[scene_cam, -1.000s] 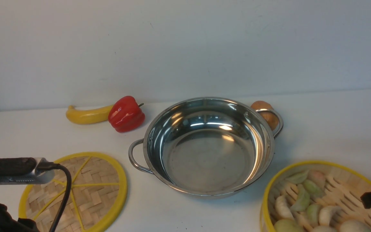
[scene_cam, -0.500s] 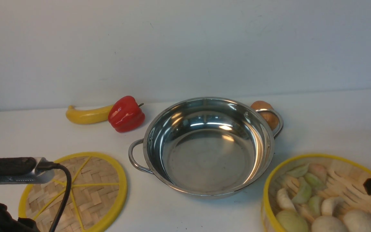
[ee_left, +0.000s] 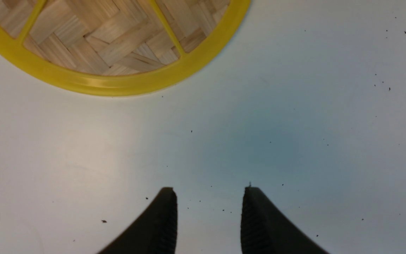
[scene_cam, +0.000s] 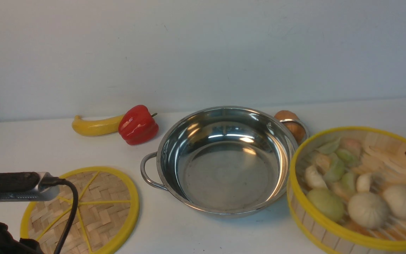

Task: Place the steamer in the pot on the white table, and put the lid on the steamer.
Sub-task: 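Place the bamboo steamer basket of food into the steel pot with the right gripper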

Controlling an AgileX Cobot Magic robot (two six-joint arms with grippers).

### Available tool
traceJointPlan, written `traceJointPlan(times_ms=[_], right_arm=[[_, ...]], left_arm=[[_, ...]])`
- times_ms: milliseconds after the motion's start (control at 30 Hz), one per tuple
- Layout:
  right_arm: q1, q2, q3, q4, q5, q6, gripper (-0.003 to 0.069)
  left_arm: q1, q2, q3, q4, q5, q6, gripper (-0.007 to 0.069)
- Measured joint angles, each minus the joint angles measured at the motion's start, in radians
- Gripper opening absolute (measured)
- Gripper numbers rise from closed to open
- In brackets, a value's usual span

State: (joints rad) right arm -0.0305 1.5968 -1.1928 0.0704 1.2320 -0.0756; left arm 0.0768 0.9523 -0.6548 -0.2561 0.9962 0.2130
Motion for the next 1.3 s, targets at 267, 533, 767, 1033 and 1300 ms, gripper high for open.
traceJointPlan(times_ms=[267, 533, 767, 1033, 1300], right_arm=[[0.003, 0.0, -0.108, 0.112, 0.001, -0.023, 0.0059], [0.139, 0.036, -0.2, 0.115, 0.012, -0.021, 0.0059], [0.271, 0.204, -0.408, 0.129, 0.019, 0.05, 0.0059], [0.339, 0.391, -0.641, 0.129, 0.016, 0.088, 0.0059], [0.367, 0.51, -0.745, 0.124, 0.016, 0.099, 0.0059]], left_arm=[[0.0, 0.0, 0.0, 0.0, -0.001, 0.0, 0.0249], [0.0, 0.0, 0.0, 0.0, -0.001, 0.0, 0.0249], [0.0, 0.0, 0.0, 0.0, -0.001, 0.0, 0.0249], [0.0, 0.0, 0.0, 0.0, -0.001, 0.0, 0.0249], [0.0, 0.0, 0.0, 0.0, -0.002, 0.0, 0.0249]])
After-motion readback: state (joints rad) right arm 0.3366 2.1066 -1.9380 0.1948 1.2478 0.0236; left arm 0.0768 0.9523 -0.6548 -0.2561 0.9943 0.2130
